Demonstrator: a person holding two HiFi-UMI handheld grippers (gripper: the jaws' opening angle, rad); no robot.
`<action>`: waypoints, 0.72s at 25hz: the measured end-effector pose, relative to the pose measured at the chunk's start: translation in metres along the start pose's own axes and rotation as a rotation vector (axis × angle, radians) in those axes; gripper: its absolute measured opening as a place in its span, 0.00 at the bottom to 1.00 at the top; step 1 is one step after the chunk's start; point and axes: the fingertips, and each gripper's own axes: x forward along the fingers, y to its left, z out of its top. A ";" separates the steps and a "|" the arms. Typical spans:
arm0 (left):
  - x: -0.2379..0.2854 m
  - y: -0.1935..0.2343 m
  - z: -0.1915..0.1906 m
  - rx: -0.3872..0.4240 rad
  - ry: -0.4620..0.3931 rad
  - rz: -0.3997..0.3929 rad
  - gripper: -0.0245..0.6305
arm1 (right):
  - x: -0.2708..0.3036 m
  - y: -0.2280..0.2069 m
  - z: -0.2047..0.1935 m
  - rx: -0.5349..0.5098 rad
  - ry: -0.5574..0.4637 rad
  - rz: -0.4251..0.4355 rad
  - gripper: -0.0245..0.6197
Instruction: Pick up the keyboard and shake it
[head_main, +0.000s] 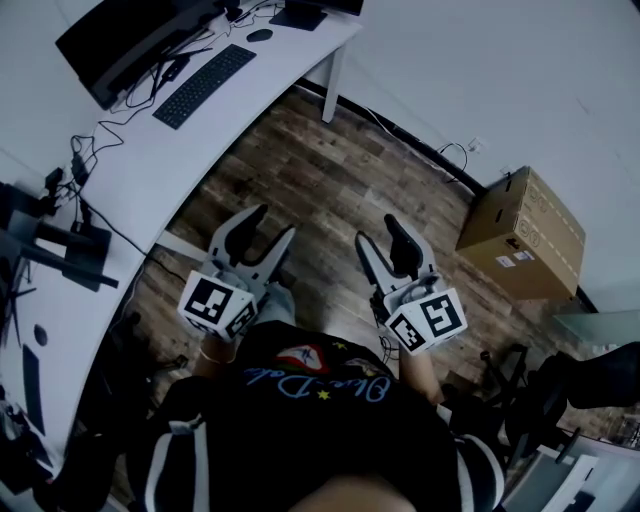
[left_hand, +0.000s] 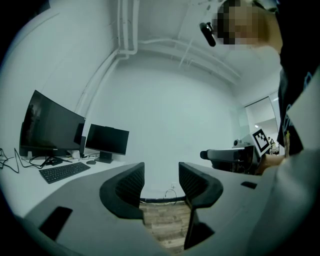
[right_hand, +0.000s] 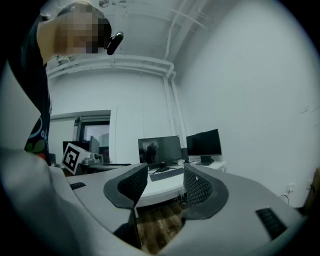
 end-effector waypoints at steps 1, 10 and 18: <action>0.006 0.008 -0.001 -0.004 0.001 -0.004 0.33 | 0.009 -0.003 0.000 -0.002 0.004 -0.001 0.34; 0.053 0.082 0.015 -0.026 0.005 -0.028 0.33 | 0.089 -0.028 0.008 -0.008 0.019 -0.022 0.34; 0.088 0.163 0.023 -0.053 0.021 -0.031 0.33 | 0.168 -0.044 0.012 0.000 0.036 -0.037 0.34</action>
